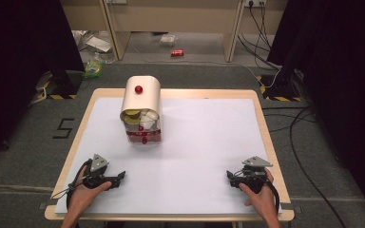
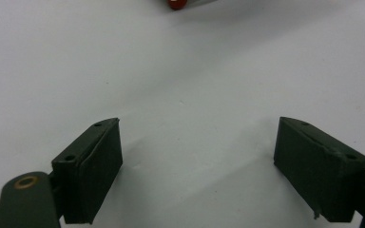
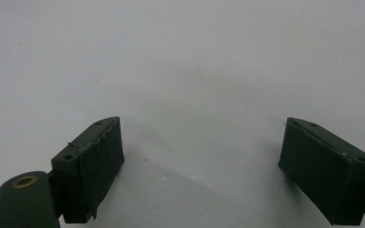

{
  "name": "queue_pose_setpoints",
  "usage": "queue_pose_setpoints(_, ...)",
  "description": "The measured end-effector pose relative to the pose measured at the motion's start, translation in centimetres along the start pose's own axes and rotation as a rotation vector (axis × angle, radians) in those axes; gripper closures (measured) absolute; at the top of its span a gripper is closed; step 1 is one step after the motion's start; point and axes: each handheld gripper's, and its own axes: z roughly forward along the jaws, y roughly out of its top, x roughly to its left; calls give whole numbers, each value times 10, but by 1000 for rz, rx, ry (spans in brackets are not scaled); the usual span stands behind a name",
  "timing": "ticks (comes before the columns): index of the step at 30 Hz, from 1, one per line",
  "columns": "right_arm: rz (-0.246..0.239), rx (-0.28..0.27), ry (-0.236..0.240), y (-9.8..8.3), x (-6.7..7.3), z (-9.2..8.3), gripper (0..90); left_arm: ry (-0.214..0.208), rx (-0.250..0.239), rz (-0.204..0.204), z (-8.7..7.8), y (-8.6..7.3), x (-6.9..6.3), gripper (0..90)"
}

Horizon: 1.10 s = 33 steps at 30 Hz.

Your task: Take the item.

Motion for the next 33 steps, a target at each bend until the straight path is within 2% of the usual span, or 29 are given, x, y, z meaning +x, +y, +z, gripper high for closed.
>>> queue_pose_setpoints(5,0,0,0,0,0,0,149,-14,-9,-13,0,2,0,156)
queue_pose_setpoints(25,0,0,0,0,0,0,149,-23,-62,-2,-12,14,-8,157)
queue_pose_setpoints(33,1,0,0,0,0,0,149,-39,-88,8,-18,21,-12,157)
